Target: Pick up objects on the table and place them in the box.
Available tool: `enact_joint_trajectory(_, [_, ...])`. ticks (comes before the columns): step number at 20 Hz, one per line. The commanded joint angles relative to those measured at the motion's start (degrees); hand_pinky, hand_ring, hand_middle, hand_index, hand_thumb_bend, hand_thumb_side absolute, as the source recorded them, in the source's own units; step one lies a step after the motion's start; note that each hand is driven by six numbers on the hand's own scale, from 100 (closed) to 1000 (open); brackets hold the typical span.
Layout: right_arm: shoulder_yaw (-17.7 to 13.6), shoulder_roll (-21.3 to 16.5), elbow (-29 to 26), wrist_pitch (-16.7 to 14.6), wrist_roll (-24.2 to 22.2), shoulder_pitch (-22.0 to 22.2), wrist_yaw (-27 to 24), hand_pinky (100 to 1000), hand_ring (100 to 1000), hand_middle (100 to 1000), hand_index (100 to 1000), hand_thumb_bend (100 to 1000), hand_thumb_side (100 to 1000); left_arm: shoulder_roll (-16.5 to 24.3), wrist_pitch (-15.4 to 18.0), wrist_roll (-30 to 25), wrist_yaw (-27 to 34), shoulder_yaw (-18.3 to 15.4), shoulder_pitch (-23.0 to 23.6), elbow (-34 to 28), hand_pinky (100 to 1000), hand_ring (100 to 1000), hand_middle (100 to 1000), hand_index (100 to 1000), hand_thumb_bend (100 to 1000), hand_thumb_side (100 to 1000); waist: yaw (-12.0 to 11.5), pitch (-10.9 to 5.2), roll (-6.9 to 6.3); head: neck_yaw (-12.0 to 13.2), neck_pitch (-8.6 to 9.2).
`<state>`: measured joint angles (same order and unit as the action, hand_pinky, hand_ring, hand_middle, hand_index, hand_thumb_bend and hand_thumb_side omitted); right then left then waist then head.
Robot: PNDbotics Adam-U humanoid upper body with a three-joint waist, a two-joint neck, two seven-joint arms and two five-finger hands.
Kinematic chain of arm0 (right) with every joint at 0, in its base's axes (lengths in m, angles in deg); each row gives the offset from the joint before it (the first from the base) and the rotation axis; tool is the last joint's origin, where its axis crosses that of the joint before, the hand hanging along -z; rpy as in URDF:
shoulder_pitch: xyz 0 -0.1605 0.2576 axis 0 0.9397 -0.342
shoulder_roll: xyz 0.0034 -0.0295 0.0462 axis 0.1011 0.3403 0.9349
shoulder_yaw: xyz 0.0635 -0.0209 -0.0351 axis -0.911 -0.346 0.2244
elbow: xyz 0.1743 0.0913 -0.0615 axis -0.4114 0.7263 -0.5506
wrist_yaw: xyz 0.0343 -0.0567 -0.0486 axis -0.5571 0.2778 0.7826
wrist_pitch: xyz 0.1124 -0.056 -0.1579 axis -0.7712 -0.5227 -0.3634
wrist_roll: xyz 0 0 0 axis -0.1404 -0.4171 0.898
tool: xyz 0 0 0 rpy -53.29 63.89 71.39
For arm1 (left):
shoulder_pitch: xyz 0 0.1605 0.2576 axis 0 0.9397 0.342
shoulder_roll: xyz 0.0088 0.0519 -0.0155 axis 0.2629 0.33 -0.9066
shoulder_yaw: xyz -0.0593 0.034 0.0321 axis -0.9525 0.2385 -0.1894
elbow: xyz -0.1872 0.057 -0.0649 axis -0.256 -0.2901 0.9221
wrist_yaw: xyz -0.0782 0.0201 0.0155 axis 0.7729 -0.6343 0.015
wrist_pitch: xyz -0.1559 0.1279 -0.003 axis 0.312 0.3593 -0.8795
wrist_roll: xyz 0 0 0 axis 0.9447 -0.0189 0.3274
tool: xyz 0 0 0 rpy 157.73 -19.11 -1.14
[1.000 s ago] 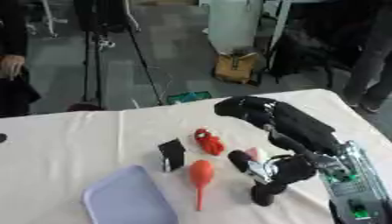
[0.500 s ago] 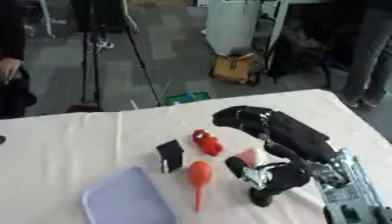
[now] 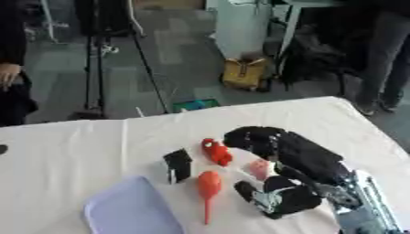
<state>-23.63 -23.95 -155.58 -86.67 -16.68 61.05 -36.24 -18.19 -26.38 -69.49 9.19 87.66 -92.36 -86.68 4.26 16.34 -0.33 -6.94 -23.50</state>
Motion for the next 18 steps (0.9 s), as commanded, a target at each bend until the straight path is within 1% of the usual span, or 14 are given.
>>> enact_joint_trajectory(1, [-0.7,-0.3,-0.4,-2.6,-1.2,0.2,1.7,775,913,891,974,279,1000,0.7,0.1,-0.3,-0.3,-0.2,-0.6,-0.8,836,839,720,681,105,1000,0.1,-0.76,-0.01,0.4,0.90])
enact_joint_trajectory(5, [-1.4,-0.4,-0.6,-3.1,0.4,1.5,4.1,778,913,887,962,273,1000,0.7,0.2,-0.3,-0.4,-0.2,-0.6,-0.8,836,838,720,681,104,1000,0.3,-0.61,-0.15,0.9,1.09])
enact_joint_trajectory(9, [-2.1,-1.1,-1.5,-3.4,5.1,2.4,6.9,793,916,884,953,251,1000,0.7,0.2,-0.5,-0.5,-0.2,-0.6,-0.8,836,838,720,681,103,1000,0.5,-0.55,-0.22,1.3,1.26])
enact_joint_trajectory(10, [-2.2,-1.3,-1.8,-3.5,6.5,2.6,7.5,819,927,891,953,237,1000,0.7,0.3,-0.6,-0.5,-0.2,-0.6,-0.8,836,837,720,681,104,1000,0.5,-0.53,-0.21,1.6,1.28])
enact_joint_trajectory(11, [-2.2,-1.7,-2.1,-3.8,8.0,3.1,8.0,823,928,893,953,234,1000,0.7,0.3,-0.6,-0.5,-0.2,-0.6,-0.8,836,837,720,681,104,1000,0.5,-0.51,-0.20,2.0,1.31])
enact_joint_trajectory(15, [-2.8,-2.6,-2.2,-5.3,13.4,4.6,9.8,840,935,896,953,234,1000,0.7,0.3,-0.7,-0.6,-0.2,-0.6,-0.8,836,837,720,681,103,1000,0.6,-0.44,-0.13,4.3,1.51])
enact_joint_trajectory(18, [-3.5,-3.8,-2.4,-6.1,17.9,5.6,9.3,850,937,895,945,264,1000,0.8,0.2,-0.8,-0.6,-0.2,-0.6,-0.8,835,835,718,681,104,1000,0.7,-0.39,0.02,7.5,1.89])
